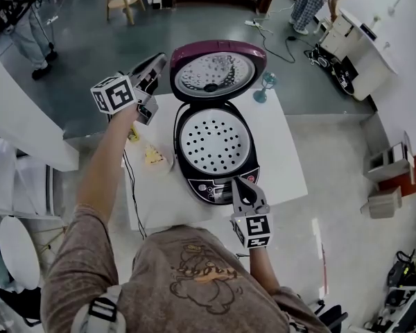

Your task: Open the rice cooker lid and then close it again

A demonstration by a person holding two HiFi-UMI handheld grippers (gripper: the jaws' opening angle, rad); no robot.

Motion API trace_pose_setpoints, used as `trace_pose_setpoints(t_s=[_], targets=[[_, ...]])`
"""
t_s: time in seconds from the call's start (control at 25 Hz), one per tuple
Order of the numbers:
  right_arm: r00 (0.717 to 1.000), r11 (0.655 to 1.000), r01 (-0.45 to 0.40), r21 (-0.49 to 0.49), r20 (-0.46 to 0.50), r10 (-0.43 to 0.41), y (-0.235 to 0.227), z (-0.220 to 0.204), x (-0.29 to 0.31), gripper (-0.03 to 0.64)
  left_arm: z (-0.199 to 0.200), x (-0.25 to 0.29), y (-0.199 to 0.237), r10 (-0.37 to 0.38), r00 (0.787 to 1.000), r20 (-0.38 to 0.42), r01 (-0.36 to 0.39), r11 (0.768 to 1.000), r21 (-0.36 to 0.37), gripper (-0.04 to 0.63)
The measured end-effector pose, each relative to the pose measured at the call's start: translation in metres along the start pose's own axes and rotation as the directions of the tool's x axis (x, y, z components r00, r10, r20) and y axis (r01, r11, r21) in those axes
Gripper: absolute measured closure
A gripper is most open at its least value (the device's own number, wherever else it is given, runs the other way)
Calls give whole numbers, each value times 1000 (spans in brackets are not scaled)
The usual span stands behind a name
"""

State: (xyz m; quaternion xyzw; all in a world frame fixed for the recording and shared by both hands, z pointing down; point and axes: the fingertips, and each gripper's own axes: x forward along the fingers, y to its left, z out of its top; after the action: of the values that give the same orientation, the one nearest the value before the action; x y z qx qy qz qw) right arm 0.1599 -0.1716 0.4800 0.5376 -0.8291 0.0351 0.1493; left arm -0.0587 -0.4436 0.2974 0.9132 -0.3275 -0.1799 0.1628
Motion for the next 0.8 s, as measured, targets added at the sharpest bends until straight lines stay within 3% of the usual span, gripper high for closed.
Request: trace_pose_setpoints(t_s=[0.28,0.64,0.8], targets=[[1000,1000,-1,0,1,1,-1,0,-2,615,9,-12,-17,-55,998,5,55,997,55,557],[1000,1000,0,5,4,0,-1,2,-2,615,4,-7,-35,-113,992,-47,118,987,111,310],[1000,1000,0,10,2,0,-1,1,-2,614,-1,-1,-44,-137,987,-84,148,977,153,255]])
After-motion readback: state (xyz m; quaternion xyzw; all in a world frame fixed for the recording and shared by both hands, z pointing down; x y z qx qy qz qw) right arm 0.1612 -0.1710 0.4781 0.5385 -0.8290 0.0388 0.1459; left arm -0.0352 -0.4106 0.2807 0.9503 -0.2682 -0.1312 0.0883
